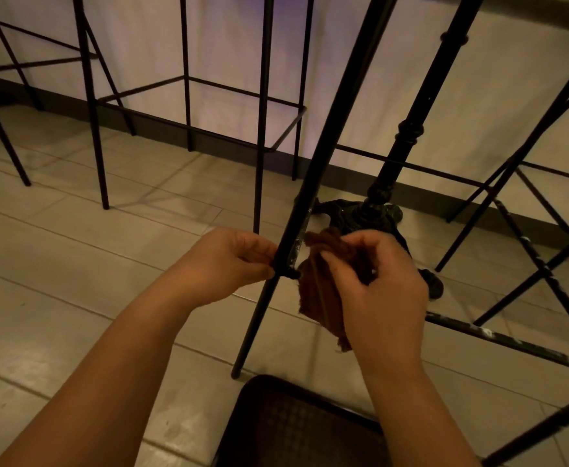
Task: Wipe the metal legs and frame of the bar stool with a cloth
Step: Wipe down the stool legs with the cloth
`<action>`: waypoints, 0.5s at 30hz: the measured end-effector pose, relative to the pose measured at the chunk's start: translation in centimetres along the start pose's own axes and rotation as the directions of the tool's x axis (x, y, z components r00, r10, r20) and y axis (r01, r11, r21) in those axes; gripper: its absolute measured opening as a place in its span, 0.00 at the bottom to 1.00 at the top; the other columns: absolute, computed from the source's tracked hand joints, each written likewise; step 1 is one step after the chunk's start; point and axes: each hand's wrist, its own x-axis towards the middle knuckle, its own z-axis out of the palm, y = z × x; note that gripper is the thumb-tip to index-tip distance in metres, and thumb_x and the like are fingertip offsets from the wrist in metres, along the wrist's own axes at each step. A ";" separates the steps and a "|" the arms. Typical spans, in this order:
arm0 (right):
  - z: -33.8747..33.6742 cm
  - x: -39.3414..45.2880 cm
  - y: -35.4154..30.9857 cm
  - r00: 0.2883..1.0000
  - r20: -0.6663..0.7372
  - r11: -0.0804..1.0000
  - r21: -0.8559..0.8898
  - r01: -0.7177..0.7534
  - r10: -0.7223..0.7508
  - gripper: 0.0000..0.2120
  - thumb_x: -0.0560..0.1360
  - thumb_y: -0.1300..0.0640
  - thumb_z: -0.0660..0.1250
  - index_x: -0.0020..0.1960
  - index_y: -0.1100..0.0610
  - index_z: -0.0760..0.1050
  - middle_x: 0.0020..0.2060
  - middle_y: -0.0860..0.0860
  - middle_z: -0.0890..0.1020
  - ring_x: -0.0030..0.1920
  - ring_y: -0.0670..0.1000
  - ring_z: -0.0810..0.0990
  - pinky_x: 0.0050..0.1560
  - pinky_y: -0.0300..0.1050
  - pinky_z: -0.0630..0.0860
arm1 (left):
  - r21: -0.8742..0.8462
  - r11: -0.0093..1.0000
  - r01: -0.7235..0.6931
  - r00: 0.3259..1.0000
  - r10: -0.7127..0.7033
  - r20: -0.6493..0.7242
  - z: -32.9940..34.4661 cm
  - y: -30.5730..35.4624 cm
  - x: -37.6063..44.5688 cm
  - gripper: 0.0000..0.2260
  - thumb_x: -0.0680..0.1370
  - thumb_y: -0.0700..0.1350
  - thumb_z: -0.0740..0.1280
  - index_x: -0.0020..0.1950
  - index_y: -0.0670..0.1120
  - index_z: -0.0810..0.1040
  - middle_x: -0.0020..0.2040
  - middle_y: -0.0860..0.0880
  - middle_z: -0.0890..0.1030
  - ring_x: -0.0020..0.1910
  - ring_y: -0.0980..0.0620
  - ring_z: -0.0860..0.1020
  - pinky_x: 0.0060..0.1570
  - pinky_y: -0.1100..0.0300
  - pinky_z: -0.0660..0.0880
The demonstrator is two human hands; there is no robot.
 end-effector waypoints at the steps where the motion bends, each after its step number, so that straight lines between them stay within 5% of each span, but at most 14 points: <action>1: 0.5 0.8 0.1 0.998 0.047 0.991 -0.123 0.050 -0.045 0.07 0.72 0.44 0.66 0.49 0.36 0.70 0.43 0.34 0.75 0.47 0.37 0.76 0.45 0.32 0.73 | -0.014 1.000 0.012 1.000 -0.013 -0.003 0.1 0.0 0.1 0.10 0.73 0.39 0.71 0.47 0.54 0.84 0.43 0.58 0.85 0.44 0.62 0.83 0.53 0.58 0.77; 4: 1.9 2.4 0.4 0.935 0.351 0.883 -0.420 0.207 -0.052 0.08 0.76 0.45 0.64 0.54 0.40 0.75 0.45 0.38 0.74 0.49 0.42 0.73 0.48 0.37 0.68 | -0.054 0.998 0.026 1.000 -0.027 -0.013 0.3 -0.1 0.3 0.10 0.72 0.39 0.73 0.45 0.54 0.84 0.43 0.57 0.86 0.45 0.60 0.83 0.57 0.52 0.77; 8: 0.8 3.4 1.2 0.771 0.634 0.871 -0.343 0.351 -0.061 0.12 0.78 0.45 0.60 0.59 0.41 0.76 0.47 0.41 0.76 0.49 0.44 0.70 0.53 0.42 0.68 | -0.070 0.997 0.040 0.998 -0.044 -0.048 0.6 0.0 0.5 0.09 0.70 0.40 0.74 0.42 0.55 0.84 0.41 0.57 0.86 0.45 0.60 0.83 0.58 0.51 0.77; 15: 1.3 6.6 1.4 0.649 0.736 0.865 -0.439 0.242 0.192 0.13 0.80 0.52 0.60 0.59 0.40 0.78 0.45 0.42 0.76 0.48 0.45 0.75 0.44 0.38 0.72 | -0.047 0.997 0.063 0.995 -0.067 -0.080 0.4 0.3 0.6 0.08 0.69 0.42 0.75 0.37 0.56 0.84 0.40 0.59 0.85 0.43 0.63 0.82 0.55 0.54 0.77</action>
